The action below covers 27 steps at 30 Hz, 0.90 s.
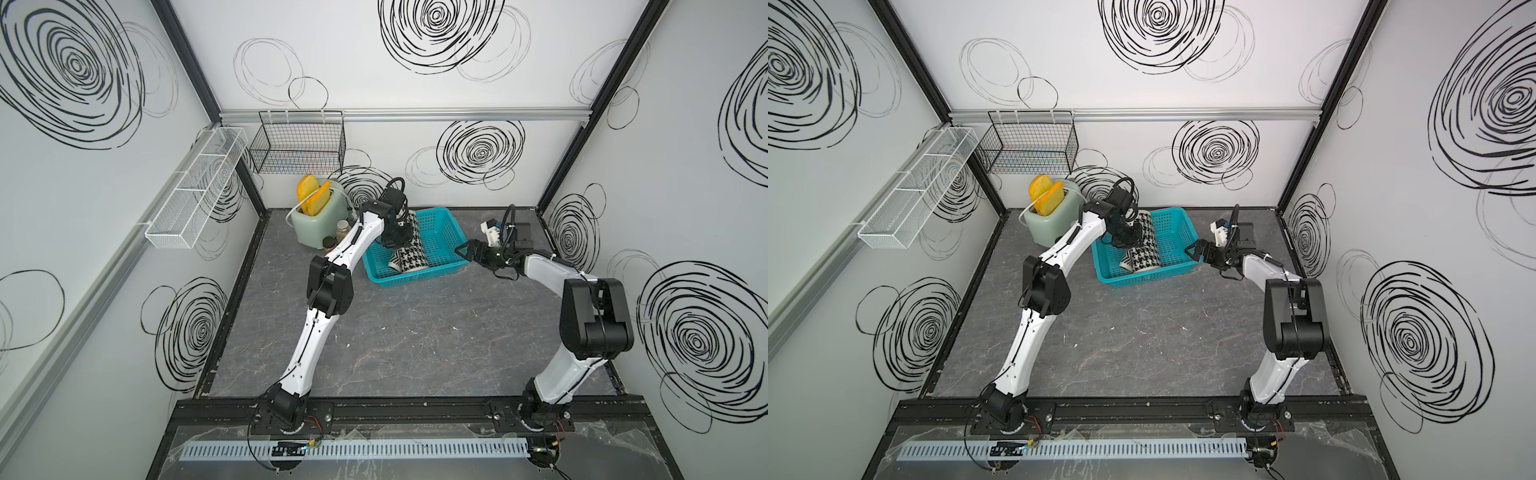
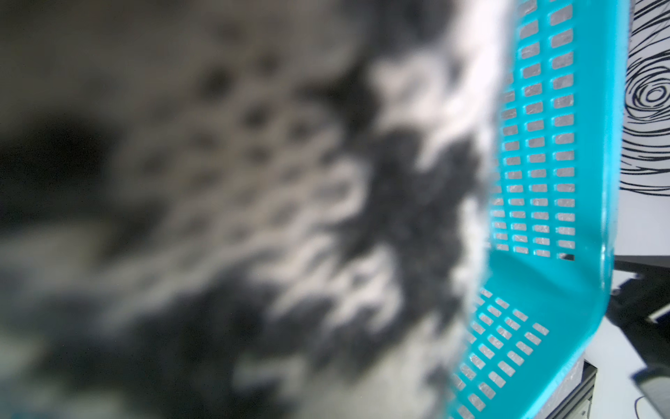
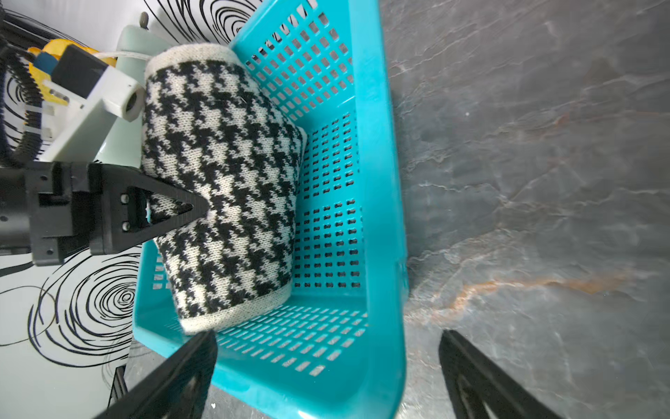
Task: Roll up the scarf and place it into the basket
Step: Adjust the basket at the center of the board.
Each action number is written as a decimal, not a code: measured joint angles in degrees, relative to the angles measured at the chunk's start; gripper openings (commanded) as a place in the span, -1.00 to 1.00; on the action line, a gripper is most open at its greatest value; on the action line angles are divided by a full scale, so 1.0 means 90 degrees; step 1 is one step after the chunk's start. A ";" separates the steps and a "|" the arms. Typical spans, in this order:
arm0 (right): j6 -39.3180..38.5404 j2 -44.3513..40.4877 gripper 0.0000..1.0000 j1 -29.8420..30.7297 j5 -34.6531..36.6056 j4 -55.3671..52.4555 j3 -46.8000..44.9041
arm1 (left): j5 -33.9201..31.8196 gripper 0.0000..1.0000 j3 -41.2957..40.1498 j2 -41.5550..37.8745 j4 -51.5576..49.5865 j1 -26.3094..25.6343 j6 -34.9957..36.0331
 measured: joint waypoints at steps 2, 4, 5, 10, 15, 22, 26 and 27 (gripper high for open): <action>0.0005 0.0216 0.79 0.0005 0.0000 0.0036 0.0126 | -0.0002 -1.00 0.0000 0.0005 0.0015 -0.0012 -0.0022; 0.0019 0.0401 0.61 0.0007 -0.0010 0.0073 0.0199 | -0.0019 -1.00 0.0000 0.0019 0.0027 -0.0032 -0.0036; 0.0036 0.0476 0.47 0.0029 -0.0024 0.0092 0.0206 | -0.0041 -1.00 0.0000 0.0034 0.0041 -0.0053 -0.0036; 0.0107 0.0559 0.13 0.0350 -0.0012 0.0095 0.0206 | -0.0287 -1.00 0.0000 0.0083 0.0056 -0.0204 -0.0032; 0.0204 0.0498 -0.07 0.0850 -0.0070 0.0187 0.0085 | -0.0432 -1.00 -0.0032 0.0083 0.0063 -0.0379 -0.0034; 0.0605 0.0299 -0.04 0.1112 -0.0265 0.0498 -0.0318 | -0.0568 -1.00 -0.0279 0.0083 0.0126 -0.0478 -0.0034; 0.1020 -0.0017 -0.01 0.1285 -0.0228 0.0891 -0.0826 | -0.0600 -1.00 -0.0393 0.0083 0.0121 -0.0549 -0.0046; 0.1127 -0.0092 0.00 0.1326 -0.0206 0.1015 -0.0954 | -0.0593 -1.00 -0.0418 0.0080 0.0138 -0.0573 -0.0068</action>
